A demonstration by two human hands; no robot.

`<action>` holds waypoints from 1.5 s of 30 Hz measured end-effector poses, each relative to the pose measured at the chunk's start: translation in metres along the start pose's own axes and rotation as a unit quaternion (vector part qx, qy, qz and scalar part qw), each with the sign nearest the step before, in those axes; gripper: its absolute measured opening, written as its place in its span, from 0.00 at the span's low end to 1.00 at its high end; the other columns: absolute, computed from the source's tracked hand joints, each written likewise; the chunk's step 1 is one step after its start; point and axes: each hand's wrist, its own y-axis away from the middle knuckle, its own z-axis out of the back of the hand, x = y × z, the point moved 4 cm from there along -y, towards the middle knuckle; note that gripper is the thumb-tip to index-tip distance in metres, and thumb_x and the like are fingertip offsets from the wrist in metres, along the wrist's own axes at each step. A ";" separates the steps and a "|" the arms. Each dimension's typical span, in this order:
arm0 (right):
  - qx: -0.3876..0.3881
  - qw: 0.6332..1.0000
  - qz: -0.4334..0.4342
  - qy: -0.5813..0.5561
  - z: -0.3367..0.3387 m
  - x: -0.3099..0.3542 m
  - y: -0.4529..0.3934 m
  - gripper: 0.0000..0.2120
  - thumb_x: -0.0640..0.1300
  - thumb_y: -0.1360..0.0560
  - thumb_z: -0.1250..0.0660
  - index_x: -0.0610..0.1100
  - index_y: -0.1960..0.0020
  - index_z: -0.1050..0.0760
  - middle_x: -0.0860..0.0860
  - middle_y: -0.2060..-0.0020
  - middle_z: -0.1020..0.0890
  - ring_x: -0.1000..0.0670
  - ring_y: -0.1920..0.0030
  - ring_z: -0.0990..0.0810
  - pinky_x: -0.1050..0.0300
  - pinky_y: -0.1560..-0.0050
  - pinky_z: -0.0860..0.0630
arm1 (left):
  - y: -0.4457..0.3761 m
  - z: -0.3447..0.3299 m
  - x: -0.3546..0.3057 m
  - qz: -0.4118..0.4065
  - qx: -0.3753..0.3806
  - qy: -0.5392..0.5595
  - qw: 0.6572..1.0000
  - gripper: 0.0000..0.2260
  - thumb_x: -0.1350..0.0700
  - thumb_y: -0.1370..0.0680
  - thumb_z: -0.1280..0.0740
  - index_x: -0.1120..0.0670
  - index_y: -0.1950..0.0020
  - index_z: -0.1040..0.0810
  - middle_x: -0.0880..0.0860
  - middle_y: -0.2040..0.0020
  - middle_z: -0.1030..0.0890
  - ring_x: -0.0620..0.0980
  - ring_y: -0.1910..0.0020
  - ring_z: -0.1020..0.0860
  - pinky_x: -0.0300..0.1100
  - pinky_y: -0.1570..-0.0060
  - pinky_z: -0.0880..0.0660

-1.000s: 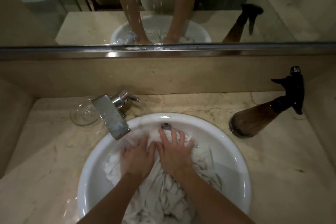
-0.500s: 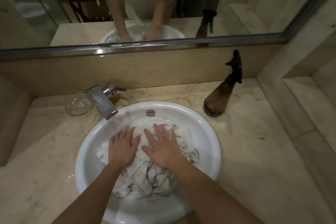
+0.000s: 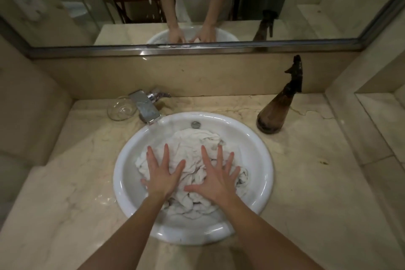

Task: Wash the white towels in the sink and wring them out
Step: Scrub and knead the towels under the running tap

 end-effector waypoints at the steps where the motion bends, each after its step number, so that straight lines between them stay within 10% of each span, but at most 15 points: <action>1: 0.002 1.000 0.002 0.004 -0.001 -0.003 -0.001 0.63 0.82 0.44 0.36 0.68 0.27 0.76 0.49 0.25 0.78 0.33 0.26 0.76 0.22 0.30 0.62 | -0.001 -0.003 0.001 0.007 -0.004 -0.006 1.000 0.37 0.26 0.26 0.44 0.32 0.22 0.58 0.40 0.24 0.73 0.44 0.22 0.66 0.69 0.27 0.54; 18: -0.008 0.992 0.042 0.116 -0.003 -0.007 -0.067 0.57 0.86 0.44 0.43 0.66 0.23 0.59 0.43 0.22 0.47 0.37 0.25 0.45 0.32 0.31 0.44 | -0.026 -0.032 0.004 -0.006 -0.107 -0.153 0.982 0.32 0.31 0.22 0.57 0.38 0.21 0.60 0.50 0.19 0.61 0.51 0.21 0.65 0.68 0.30 0.45; 22: 0.013 0.994 0.069 0.089 0.014 -0.001 -0.075 0.53 0.81 0.41 0.35 0.64 0.24 0.50 0.42 0.25 0.41 0.37 0.27 0.40 0.34 0.31 0.40 | -0.022 -0.027 0.003 -0.024 -0.087 -0.086 0.992 0.30 0.30 0.22 0.52 0.35 0.21 0.54 0.46 0.20 0.59 0.46 0.22 0.66 0.67 0.29 0.49; 26: 0.022 0.996 0.089 0.012 0.023 -0.003 -0.072 0.43 0.73 0.39 0.27 0.62 0.29 0.39 0.47 0.33 0.30 0.41 0.32 0.31 0.41 0.34 0.34 | -0.016 0.005 0.016 -0.053 -0.126 0.101 0.985 0.28 0.37 0.23 0.39 0.41 0.24 0.37 0.49 0.24 0.44 0.52 0.24 0.42 0.58 0.27 0.38; 30: 0.019 0.988 0.137 -0.075 0.030 -0.004 -0.052 0.36 0.61 0.39 0.23 0.55 0.33 0.29 0.51 0.43 0.19 0.47 0.42 0.22 0.51 0.44 0.25 | -0.004 0.018 0.022 0.078 -0.174 0.181 0.965 0.46 0.47 0.30 0.23 0.46 0.20 0.48 0.56 0.22 0.52 0.56 0.24 0.47 0.48 0.26 0.45; 36: 0.061 0.962 0.191 -0.185 0.039 -0.003 0.000 0.23 0.48 0.41 0.22 0.54 0.47 0.21 0.54 0.57 0.16 0.53 0.54 0.18 0.54 0.51 0.21 | -0.011 0.012 0.031 0.195 -0.075 0.374 0.903 0.54 0.35 0.39 0.20 0.51 0.22 0.45 0.53 0.29 0.29 0.56 0.32 0.28 0.52 0.30 0.32; 40: 0.072 0.954 0.219 -0.193 0.035 -0.001 0.020 0.24 0.48 0.41 0.23 0.54 0.45 0.21 0.57 0.55 0.16 0.57 0.53 0.17 0.55 0.49 0.21 | -0.017 0.003 0.038 0.266 -0.017 0.378 0.887 0.53 0.45 0.39 0.16 0.54 0.26 0.47 0.56 0.33 0.30 0.58 0.37 0.27 0.55 0.35 0.28; 45: 0.028 0.945 0.220 -0.242 0.046 -0.001 0.024 0.24 0.50 0.42 0.24 0.56 0.47 0.21 0.59 0.56 0.16 0.60 0.53 0.18 0.59 0.50 0.21 | -0.011 0.005 0.042 0.218 0.024 0.394 0.893 0.45 0.42 0.40 0.19 0.56 0.29 0.32 0.54 0.35 0.22 0.53 0.41 0.21 0.47 0.44 0.22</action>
